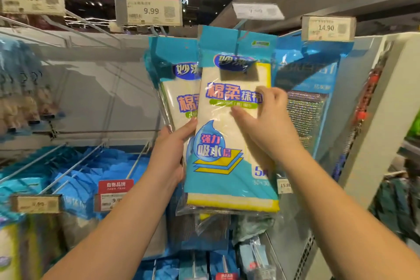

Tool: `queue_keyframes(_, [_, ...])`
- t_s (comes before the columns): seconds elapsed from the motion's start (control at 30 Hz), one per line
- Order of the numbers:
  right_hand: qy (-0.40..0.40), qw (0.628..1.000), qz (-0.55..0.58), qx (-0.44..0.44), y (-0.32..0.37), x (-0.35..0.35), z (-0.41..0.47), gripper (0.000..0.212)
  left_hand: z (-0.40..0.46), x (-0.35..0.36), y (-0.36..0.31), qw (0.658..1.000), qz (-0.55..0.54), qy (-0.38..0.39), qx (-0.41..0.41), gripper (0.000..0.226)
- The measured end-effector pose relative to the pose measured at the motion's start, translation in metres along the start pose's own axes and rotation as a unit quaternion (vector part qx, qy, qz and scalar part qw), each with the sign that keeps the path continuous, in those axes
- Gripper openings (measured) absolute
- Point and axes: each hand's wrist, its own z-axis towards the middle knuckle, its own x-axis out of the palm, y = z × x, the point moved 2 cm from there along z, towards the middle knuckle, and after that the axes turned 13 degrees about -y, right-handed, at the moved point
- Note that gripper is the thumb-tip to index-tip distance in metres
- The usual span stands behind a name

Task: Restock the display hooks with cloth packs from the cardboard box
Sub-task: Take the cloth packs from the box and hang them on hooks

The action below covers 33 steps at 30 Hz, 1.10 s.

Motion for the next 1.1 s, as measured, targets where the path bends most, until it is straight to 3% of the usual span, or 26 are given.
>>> queue_keyframes(0.2, [0.054,0.996,0.033,0.062,-0.009,0.034,0.007,0.092,0.023,-0.003,0.001,0.996,0.046,-0.033,0.062,0.033])
queue_keyframes(0.57, [0.016,0.997,-0.060,0.049,-0.029,0.081,0.022,0.086,0.042,-0.099,-0.041,0.968,0.147,-0.114,0.167,0.050])
queue_keyframes(0.93, [0.034,0.993,-0.094,0.068,-0.029,0.090,0.012,0.088,0.020,-0.117,-0.052,0.989,0.108,-0.070,0.071,0.045])
queue_keyframes(1.1, [0.004,0.999,-0.035,0.037,-0.011,0.058,0.016,0.069,0.006,-0.111,-0.046,0.994,0.095,-0.015,0.053,0.046])
